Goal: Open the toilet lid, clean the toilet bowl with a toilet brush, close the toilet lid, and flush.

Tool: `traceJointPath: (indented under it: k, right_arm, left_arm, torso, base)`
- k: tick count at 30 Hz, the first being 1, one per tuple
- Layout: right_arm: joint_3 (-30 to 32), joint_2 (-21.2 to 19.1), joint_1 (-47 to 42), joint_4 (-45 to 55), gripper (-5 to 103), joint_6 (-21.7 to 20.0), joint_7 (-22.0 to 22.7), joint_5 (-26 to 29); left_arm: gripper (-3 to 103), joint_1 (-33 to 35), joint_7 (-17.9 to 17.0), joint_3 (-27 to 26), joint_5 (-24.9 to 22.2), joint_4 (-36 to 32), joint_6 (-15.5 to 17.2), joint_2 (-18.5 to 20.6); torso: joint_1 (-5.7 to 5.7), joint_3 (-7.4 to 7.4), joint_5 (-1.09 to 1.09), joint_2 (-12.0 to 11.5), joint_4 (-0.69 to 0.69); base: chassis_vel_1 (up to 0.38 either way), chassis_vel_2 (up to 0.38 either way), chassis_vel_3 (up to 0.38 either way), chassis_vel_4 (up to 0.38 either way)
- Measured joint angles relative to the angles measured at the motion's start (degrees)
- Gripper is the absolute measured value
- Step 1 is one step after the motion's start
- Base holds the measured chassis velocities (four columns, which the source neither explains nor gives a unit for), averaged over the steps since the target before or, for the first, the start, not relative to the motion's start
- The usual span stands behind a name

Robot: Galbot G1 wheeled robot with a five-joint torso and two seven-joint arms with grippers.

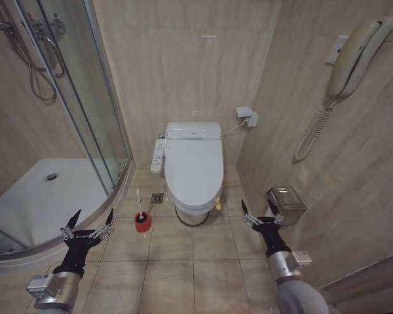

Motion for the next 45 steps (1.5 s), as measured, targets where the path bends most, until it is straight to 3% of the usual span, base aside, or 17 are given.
traceJointPath:
  k: [12,17,21,25,29,31,45]
  right_arm:
    - [-0.8,3.1,4.3,-2.0,100,-4.6,3.9,1.3]
    - [-0.6,3.3,3.7,-1.9,100,-9.0,-1.5,0.5]
    - [0.6,2.9,2.6,-1.4,100,-8.4,-6.9,-0.8]
    - [1.8,2.7,0.4,-1.2,100,-5.7,-8.8,-0.8]
    - [2.0,2.3,-1.3,-0.8,100,-2.5,-5.6,-3.1]
    - [2.5,1.5,-2.6,1.2,100,-3.1,-3.5,-3.6]
    - [3.5,-0.1,-4.8,5.6,100,-3.2,-3.4,-1.2]
  left_arm:
    - [100,0.0,0.0,0.0,0.0,0.0,0.0,0.0]
    - [100,0.0,0.0,0.0,0.0,0.0,0.0,0.0]
    - [100,0.0,0.0,0.0,0.0,0.0,0.0,0.0]
    - [100,0.0,0.0,0.0,0.0,0.0,0.0,0.0]
    - [100,0.0,0.0,0.0,0.0,0.0,0.0,0.0]
    - [100,0.0,0.0,0.0,0.0,0.0,0.0,0.0]
    - [100,0.0,0.0,0.0,0.0,0.0,0.0,0.0]
  torso:
    - [0.00,0.00,0.01,0.0,0.01]
    - [0.00,0.00,0.01,0.0,0.00]
    - [0.00,0.00,0.01,0.0,0.00]
    - [0.00,0.00,0.01,0.0,-0.01]
    - [0.00,0.00,0.02,0.0,0.01]
    - [0.00,0.00,0.02,0.0,0.01]
    - [0.00,0.00,0.01,0.0,0.00]
  base:
    - [0.000,0.000,0.000,0.000]
    - [0.000,0.000,0.000,0.000]
    - [0.000,0.000,0.000,0.000]
    - [0.000,0.000,0.000,0.000]
    - [0.000,0.000,0.000,0.000]
    - [0.000,0.000,0.000,0.000]
    - [0.000,0.000,0.000,0.000]
